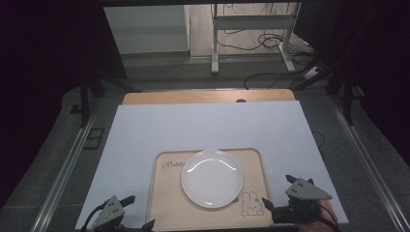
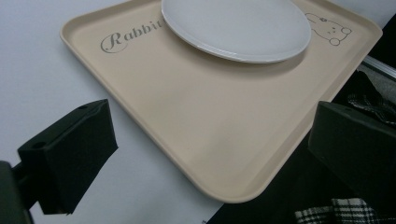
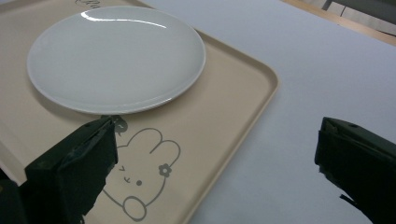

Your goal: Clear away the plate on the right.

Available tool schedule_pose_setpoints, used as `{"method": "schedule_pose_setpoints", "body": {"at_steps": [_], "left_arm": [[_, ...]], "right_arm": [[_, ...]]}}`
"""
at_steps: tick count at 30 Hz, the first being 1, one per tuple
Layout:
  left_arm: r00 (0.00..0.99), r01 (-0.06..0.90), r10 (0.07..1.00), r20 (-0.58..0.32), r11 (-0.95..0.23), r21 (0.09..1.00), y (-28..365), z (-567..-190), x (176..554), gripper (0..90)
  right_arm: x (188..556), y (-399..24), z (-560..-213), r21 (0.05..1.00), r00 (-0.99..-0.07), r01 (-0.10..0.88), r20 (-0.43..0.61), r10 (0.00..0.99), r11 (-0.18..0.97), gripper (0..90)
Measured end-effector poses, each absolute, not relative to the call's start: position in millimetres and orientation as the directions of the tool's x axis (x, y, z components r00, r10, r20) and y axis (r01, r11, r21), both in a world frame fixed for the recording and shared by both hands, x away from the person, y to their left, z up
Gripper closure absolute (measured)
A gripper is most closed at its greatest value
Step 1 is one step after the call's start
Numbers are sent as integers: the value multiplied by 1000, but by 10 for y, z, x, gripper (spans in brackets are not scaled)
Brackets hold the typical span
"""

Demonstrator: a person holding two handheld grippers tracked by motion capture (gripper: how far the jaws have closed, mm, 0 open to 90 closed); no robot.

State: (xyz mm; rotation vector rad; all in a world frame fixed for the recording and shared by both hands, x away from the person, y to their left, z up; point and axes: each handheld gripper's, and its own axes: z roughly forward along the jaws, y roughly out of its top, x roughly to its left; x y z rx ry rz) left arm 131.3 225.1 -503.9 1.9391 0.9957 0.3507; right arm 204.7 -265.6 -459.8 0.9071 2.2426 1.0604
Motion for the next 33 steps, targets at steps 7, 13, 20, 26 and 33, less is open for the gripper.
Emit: {"method": "schedule_pose_setpoints", "body": {"at_steps": [7, 13, 20, 26, 33], "left_arm": [[635, 504, 759, -142, -269, 820, 2252, -5039, 1313, 7], [635, 504, 759, -143, -267, 821, 2255, -5039, 1313, 7], [635, 506, 759, -146, -266, 821, 2257, -5040, 1315, 7], [635, 506, 759, -147, -265, 821, 2258, -5041, 1315, 7], [637, 506, 757, -144, -269, 819, 2249, -5040, 1319, 7]], "right_arm": [[2011, -2749, -4590, 812, -635, 360, -147, 758, 460, 0], [1975, -2841, -4595, 819, -619, 369, -137, 773, 440, 0], [1942, -2977, -4610, 828, -594, 381, -122, 795, 411, 0], [1921, -3095, -4634, 833, -572, 399, -102, 814, 384, 0], [1915, -3165, -4665, 829, -563, 416, -89, 822, 375, 0]]}}
